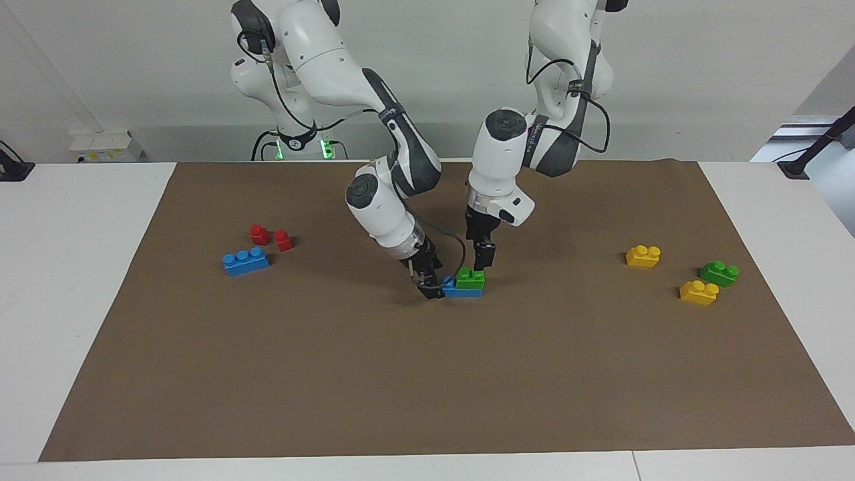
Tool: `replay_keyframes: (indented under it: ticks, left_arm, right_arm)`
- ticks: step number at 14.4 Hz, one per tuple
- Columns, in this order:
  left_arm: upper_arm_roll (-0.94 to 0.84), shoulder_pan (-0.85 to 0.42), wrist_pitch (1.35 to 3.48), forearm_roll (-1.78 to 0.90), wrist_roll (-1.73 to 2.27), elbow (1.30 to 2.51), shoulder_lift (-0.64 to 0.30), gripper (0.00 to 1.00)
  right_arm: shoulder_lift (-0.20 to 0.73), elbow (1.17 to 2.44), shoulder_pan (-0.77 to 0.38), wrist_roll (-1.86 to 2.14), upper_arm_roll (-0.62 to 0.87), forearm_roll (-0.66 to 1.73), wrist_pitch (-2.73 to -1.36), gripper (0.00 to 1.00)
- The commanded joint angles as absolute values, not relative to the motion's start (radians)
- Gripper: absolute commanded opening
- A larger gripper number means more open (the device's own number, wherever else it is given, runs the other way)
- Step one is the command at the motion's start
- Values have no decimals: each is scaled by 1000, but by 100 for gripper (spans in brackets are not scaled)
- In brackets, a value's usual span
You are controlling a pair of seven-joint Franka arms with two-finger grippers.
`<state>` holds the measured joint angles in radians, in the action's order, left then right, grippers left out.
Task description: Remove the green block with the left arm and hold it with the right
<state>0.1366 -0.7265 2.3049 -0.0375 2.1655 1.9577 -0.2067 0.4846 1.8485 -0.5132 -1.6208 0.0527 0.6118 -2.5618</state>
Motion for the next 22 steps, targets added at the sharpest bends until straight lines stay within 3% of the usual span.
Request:
replay_keyframes:
  ticks: [1, 3, 5, 7, 8, 9, 22]
  left_arm:
    - [149, -727, 2304, -58, 2174, 1873, -290, 100]
    - [150, -724, 2309, -57, 2172, 1873, -295, 100]
    - [150, -723, 2313, -57, 2172, 1871, -301, 100]
    - [150, -723, 2313, -55, 2171, 1873, -304, 100]
    - [152, -723, 2313, -54, 2171, 1871, -313, 100]
    - [152, -723, 2313, -52, 2171, 1871, -314, 100]
    - [150, -710, 2315, -11, 2105, 1858, -344, 100]
  right_arm:
    - [497, 1847, -523, -1608, 49, 640, -2588, 88]
    - [497, 1847, -523, -1608, 49, 640, -2588, 84]
    - [497, 1847, -523, -1609, 49, 640, -2588, 68]
    - [500, 1848, -520, -1608, 49, 640, -2588, 37]
    - [502, 1853, -517, -1606, 49, 640, -2588, 14]
    - [502, 1856, -514, -1602, 49, 640, -2588, 0]
    - [502, 1861, -512, -1594, 49, 641, -2600, 0]
